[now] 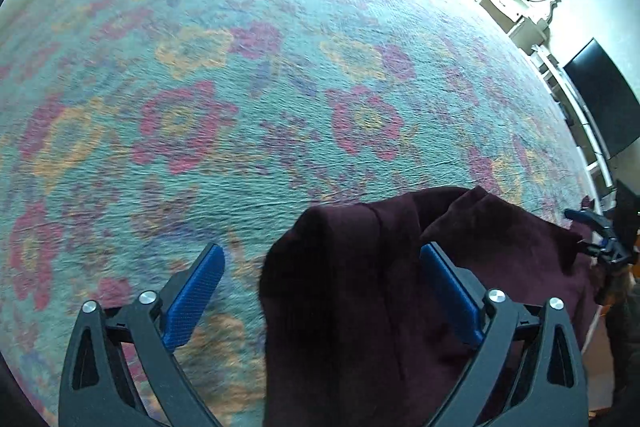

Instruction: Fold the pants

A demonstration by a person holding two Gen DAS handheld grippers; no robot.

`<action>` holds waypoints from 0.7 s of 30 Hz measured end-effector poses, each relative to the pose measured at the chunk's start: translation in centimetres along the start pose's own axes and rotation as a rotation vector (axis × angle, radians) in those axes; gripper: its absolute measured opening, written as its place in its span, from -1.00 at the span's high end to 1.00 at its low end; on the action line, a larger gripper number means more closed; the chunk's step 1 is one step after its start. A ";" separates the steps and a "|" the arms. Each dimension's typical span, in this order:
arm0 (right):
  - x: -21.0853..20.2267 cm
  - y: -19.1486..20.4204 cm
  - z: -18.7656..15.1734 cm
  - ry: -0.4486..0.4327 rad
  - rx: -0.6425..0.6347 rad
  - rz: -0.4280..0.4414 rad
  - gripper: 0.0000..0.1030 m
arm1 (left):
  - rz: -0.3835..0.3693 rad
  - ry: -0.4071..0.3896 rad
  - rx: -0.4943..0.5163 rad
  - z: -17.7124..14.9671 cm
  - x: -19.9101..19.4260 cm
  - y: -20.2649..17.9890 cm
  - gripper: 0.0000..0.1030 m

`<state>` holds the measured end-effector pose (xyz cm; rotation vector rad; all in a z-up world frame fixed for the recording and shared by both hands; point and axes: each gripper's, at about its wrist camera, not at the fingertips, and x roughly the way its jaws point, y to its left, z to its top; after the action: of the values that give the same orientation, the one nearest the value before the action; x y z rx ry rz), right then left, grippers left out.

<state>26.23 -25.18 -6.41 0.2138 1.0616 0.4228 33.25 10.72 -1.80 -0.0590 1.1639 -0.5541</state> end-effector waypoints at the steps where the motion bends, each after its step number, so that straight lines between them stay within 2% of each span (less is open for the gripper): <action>1: 0.5 0.1 0.1 0.031 -0.005 0.042 -0.95 | -0.013 0.017 0.016 0.0 0.4 -0.3 -0.31; 2: 0.9 0.3 0.3 0.051 -0.024 0.055 -0.93 | -0.038 0.039 0.032 -0.2 0.5 -0.5 0.10; 3: 1.3 0.7 0.3 0.077 -0.052 0.050 -0.77 | -0.060 0.062 0.041 -0.2 0.8 -0.8 0.16; 4: 1.4 1.1 0.3 0.095 -0.075 0.027 -0.34 | -0.055 0.064 0.041 -0.3 0.8 -1.0 0.21; 5: 1.5 1.4 0.4 0.109 -0.099 -0.008 0.22 | -0.065 0.065 0.048 -0.4 0.7 -1.2 0.44; 6: 1.6 1.6 0.4 0.124 -0.120 -0.051 0.53 | -0.070 0.068 0.056 -0.4 0.6 -1.3 0.53; 7: 1.6 1.7 0.4 0.151 -0.117 -0.036 0.92 | -0.062 0.069 0.066 -0.5 0.4 -1.6 0.65; 8: 1.4 1.6 0.4 0.158 -0.093 -0.009 0.93 | -0.056 0.069 0.075 -0.5 0.3 -1.9 0.74; 10: 0.4 2.1 0.7 0.147 -0.096 -0.040 0.93 | -0.058 0.054 0.093 -0.2 -0.7 -2.3 0.79; 12: -1.3 3.1 1.1 0.092 -0.127 -0.087 0.93 | -0.068 0.033 0.096 0.1 -1.8 -2.6 0.79; 16: -7.2 7.1 1.4 -0.114 -0.215 -0.206 0.93 | -0.112 -0.032 0.077 -0.3 -5.3 -2.1 0.79; 19: -10.5 11.1 -1.7 -0.224 -0.294 -0.271 0.93 | -0.186 -0.109 0.084 -2.3 -9.3 -1.5 0.79; 21: -11.2 13.4 -4.9 -0.251 -0.342 -0.321 0.93 | -0.225 -0.134 0.108 -4.1 -11.4 -1.5 0.79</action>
<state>14.16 -18.19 5.11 -0.2030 0.7456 0.2726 25.85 15.40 6.70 -0.1335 1.0009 -0.7997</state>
